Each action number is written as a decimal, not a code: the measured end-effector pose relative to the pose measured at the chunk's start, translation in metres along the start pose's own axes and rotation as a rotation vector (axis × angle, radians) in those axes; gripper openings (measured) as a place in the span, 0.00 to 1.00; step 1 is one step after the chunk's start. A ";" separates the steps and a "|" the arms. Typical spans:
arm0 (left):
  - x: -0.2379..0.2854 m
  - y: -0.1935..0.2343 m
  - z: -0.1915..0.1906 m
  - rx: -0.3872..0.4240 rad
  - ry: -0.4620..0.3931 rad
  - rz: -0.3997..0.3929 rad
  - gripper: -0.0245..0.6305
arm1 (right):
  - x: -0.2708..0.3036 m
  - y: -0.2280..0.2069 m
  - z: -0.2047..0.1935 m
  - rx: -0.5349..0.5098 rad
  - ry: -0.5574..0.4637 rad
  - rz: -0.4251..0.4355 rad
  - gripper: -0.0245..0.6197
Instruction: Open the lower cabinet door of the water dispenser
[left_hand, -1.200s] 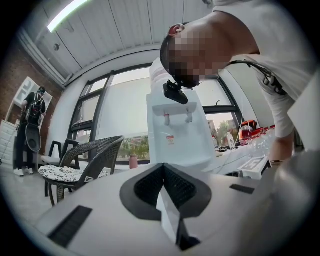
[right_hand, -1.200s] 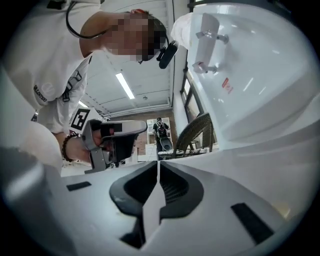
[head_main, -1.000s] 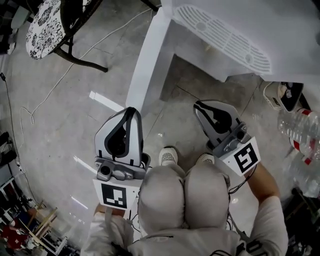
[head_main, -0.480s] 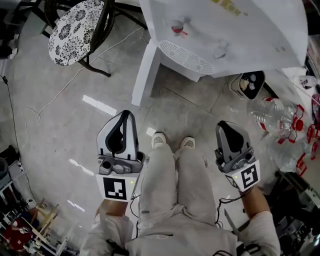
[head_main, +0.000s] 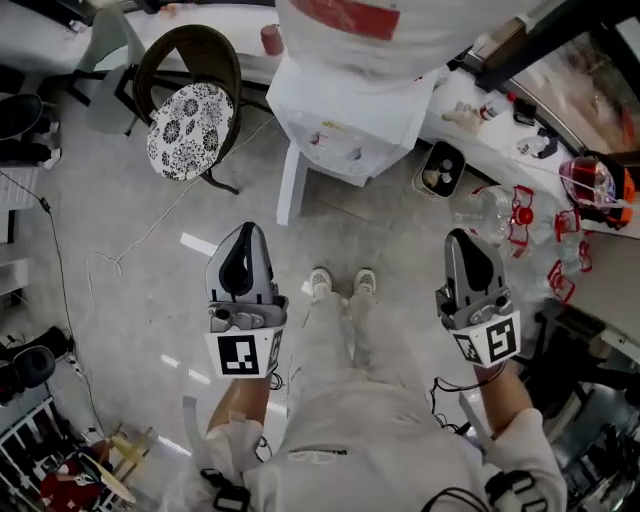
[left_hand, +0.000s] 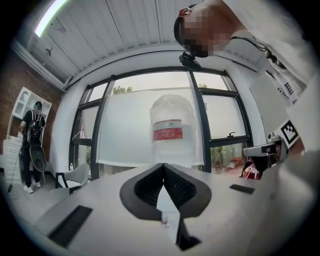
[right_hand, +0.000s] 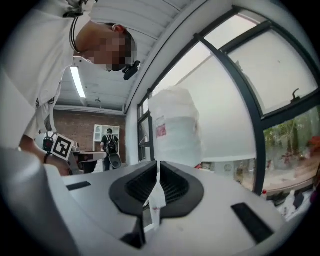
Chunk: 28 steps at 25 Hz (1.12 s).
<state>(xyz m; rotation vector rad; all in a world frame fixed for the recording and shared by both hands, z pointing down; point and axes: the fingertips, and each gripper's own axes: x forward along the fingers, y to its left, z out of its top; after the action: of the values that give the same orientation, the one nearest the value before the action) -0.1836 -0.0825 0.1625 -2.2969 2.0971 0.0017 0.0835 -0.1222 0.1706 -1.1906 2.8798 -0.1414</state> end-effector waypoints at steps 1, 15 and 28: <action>0.001 0.000 0.021 0.000 -0.006 -0.007 0.04 | -0.006 -0.005 0.023 -0.011 -0.009 -0.031 0.08; -0.020 0.003 0.146 0.015 -0.125 -0.008 0.04 | -0.117 -0.038 0.140 -0.111 -0.095 -0.345 0.08; -0.075 -0.041 0.145 0.010 -0.185 -0.190 0.04 | -0.151 0.039 0.131 -0.163 -0.122 -0.330 0.08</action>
<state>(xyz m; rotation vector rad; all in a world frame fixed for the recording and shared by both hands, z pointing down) -0.1467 -0.0007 0.0205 -2.3770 1.7840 0.1906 0.1702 0.0017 0.0340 -1.6342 2.6116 0.1589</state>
